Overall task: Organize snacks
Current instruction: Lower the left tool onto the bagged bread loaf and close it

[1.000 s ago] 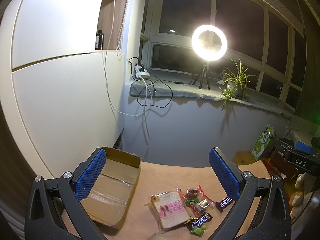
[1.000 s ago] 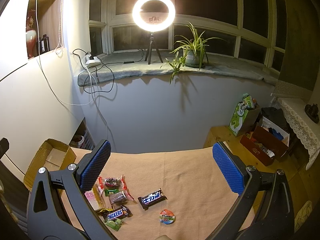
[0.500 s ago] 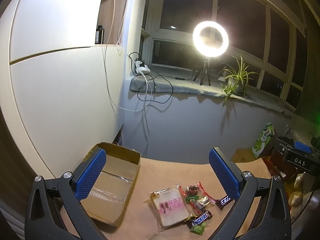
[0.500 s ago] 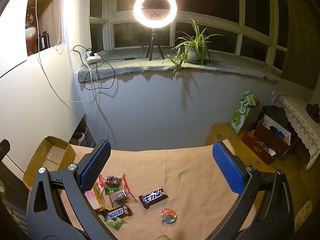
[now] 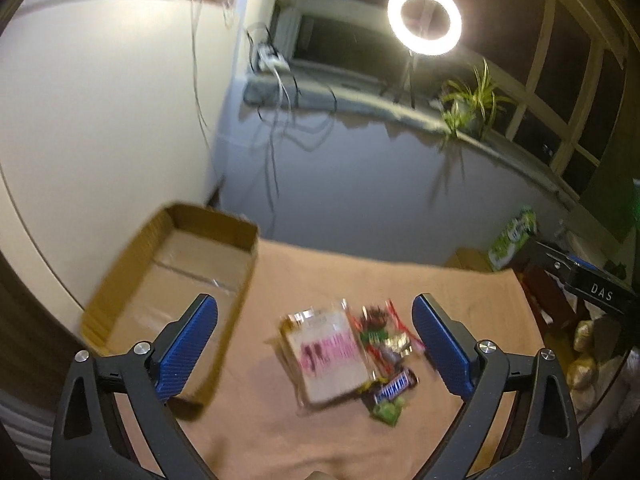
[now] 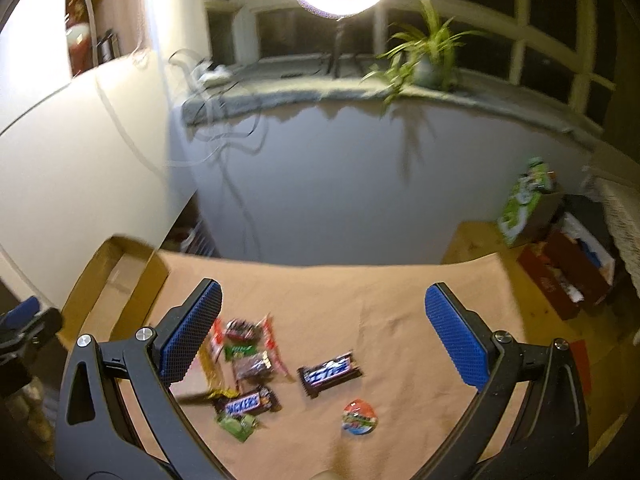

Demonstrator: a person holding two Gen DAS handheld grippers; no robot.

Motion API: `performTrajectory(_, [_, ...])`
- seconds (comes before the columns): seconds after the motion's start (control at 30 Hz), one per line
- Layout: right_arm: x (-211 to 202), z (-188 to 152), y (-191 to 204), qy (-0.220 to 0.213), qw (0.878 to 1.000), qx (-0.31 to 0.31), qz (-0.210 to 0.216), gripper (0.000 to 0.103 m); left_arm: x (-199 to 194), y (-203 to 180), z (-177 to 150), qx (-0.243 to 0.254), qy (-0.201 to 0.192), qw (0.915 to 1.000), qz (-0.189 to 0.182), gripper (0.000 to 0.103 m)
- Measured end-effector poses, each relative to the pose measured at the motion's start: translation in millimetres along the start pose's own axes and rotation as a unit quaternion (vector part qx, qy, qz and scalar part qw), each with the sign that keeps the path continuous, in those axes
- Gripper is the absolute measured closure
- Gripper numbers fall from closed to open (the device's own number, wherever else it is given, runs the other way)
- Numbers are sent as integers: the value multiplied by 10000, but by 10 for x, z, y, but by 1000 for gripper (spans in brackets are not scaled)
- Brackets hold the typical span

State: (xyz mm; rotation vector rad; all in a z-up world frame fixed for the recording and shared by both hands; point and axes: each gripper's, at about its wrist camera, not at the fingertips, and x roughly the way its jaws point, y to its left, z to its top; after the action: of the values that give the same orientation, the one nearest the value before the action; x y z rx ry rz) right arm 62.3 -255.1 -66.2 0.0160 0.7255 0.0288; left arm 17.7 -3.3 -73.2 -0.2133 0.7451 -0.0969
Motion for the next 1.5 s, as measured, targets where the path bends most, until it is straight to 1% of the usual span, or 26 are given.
performTrajectory(0.17, [273,-137,144,491,9968,-208,588,0,280,38,-188,-231,677,9966,-397,10])
performTrajectory(0.27, [408,-223,238,757,9922,-308,943,0,443,29,-304,-264,981,9936,-487,20])
performTrajectory(0.33, [544,-297,301,1025,9864,-293,1250,1,542,39,-369,-288,1163,9914,-532,25])
performTrajectory(0.4, [667,-353,378,1273,9801,-301,1490,12,621,56,-418,-324,1298,9895,-554,28])
performTrajectory(0.47, [826,-419,465,1539,9721,-330,1740,15,703,76,-468,-397,1470,9865,-599,33])
performTrajectory(0.53, [964,-478,536,1785,9651,-362,1882,19,768,107,-502,-484,1599,9838,-653,33])
performTrajectory(0.57, [1051,-514,587,1941,9597,-364,1999,22,804,123,-524,-536,1669,9823,-662,34])
performTrajectory(0.6, [1096,-532,607,2031,9564,-356,2066,26,823,134,-536,-594,1716,9811,-672,35])
performTrajectory(0.67, [1221,-575,659,2225,9485,-298,2234,29,879,160,-564,-711,1810,9786,-678,38])
performTrajectory(0.77, [1427,-638,723,2491,9395,-186,2344,34,946,158,-607,-774,1896,9764,-683,39])
performTrajectory(0.87, [1541,-663,786,2720,9300,-107,2472,38,1002,144,-629,-795,1945,9754,-662,39])
performTrajectory(1.1, [1734,-737,993,3005,9172,-193,2611,45,1092,155,-656,-814,2002,9745,-598,39])
performTrajectory(1.3, [1821,-782,1092,3169,9096,-171,2681,55,1184,189,-667,-809,2103,9723,-616,39])
performTrajectory(1.33, [1834,-786,1108,3187,9092,-176,2672,55,1203,185,-673,-801,2126,9719,-612,39])
performTrajectory(1.37, [1845,-789,1118,3198,9091,-189,2662,57,1211,188,-681,-802,2141,9716,-607,39])
performTrajectory(1.4, [1857,-795,1133,3210,9087,-198,2661,58,1219,194,-688,-808,2158,9711,-616,40])
performTrajectory(1.43, [1864,-799,1139,3218,9086,-209,2655,59,1229,190,-692,-810,2173,9707,-635,42])
performTrajectory(1.5, [1885,-804,1156,3227,9084,-205,2651,59,1239,173,-700,-782,2190,9702,-676,44])
